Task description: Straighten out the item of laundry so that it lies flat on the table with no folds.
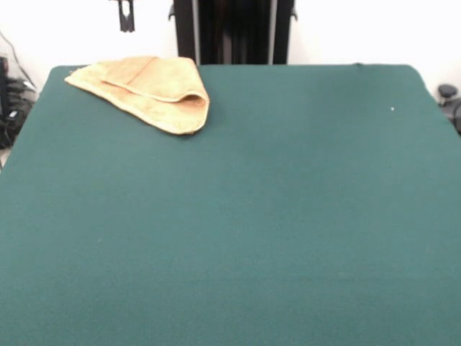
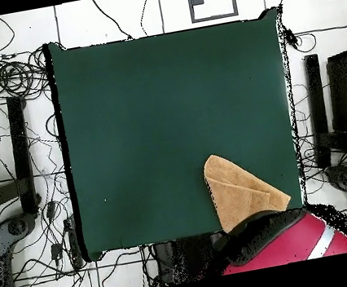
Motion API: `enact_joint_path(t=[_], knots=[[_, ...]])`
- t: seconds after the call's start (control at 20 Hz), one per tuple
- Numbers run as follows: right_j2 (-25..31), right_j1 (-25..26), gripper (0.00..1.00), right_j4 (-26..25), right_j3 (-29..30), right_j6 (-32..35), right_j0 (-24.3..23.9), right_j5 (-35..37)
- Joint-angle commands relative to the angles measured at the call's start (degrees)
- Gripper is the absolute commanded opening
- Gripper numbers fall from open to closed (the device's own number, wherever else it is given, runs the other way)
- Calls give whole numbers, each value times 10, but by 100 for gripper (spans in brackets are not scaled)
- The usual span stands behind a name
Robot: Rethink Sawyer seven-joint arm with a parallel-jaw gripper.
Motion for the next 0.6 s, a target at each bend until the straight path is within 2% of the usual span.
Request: enact_joint_path(t=[0.05, 0.15, 0.25, 0.6], knots=[[59, -38, 0, -49, 13, 198, -44, 71], [63, -32, 0, -36, 6, 182, -53, 74], [76, -40, 0, -47, -4, 199, -55, 97], [143, -75, 0, -159, -65, 327, -54, 180]])
